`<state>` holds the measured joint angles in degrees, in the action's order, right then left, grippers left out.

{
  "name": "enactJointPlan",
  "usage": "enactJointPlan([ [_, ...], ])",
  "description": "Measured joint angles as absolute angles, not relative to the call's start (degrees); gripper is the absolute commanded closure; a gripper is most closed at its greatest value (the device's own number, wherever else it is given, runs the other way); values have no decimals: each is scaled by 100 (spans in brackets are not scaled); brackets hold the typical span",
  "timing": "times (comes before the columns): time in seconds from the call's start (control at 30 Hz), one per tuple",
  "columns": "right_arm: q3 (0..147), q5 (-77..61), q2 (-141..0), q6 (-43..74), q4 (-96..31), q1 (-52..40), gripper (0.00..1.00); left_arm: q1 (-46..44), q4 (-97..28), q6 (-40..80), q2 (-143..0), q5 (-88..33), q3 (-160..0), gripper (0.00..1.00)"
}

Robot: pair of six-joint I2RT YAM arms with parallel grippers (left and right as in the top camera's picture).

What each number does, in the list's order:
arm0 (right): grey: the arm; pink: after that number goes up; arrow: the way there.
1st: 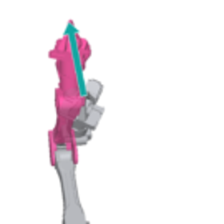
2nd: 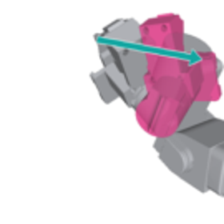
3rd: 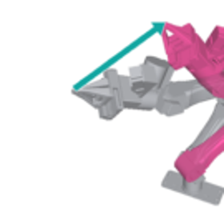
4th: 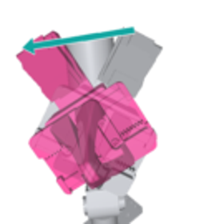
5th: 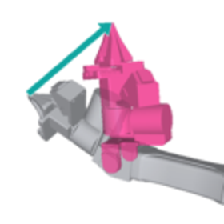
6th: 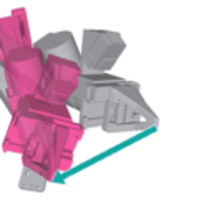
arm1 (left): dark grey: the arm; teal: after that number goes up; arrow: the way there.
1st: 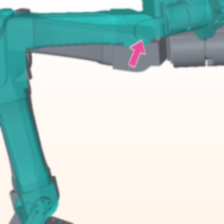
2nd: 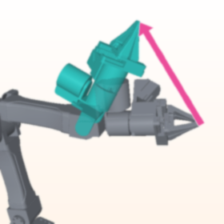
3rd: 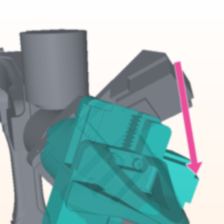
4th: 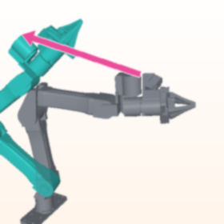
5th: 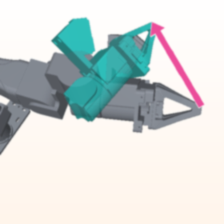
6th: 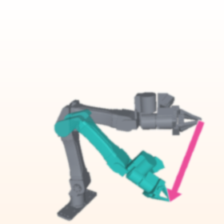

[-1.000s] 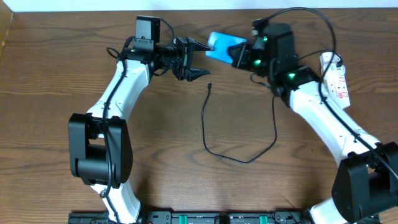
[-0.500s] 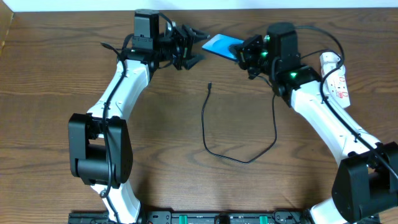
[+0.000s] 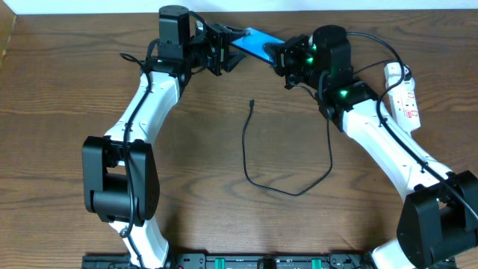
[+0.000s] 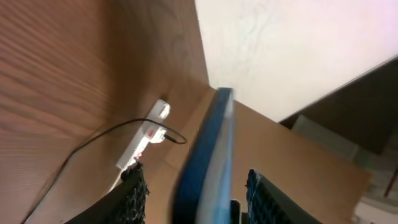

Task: Plug charger to phone and switch on socket

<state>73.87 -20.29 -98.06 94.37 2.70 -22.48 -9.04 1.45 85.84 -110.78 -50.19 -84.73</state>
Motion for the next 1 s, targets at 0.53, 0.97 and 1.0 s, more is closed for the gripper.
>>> enactJointPlan([
  [0.53,7439,-2338,-9791,9703,464,-2252,99,-895,1387,8855,-11078,-5266,-8462,55],
  [0.97,7452,-2346,-9819,9526,676,-2255,99,-873,1549,9356,-11078,-5682,-8462,57],
  [1.0,7452,-2342,-9876,9494,797,-2276,99,-880,1564,9391,-11078,-5717,-8462,57],
])
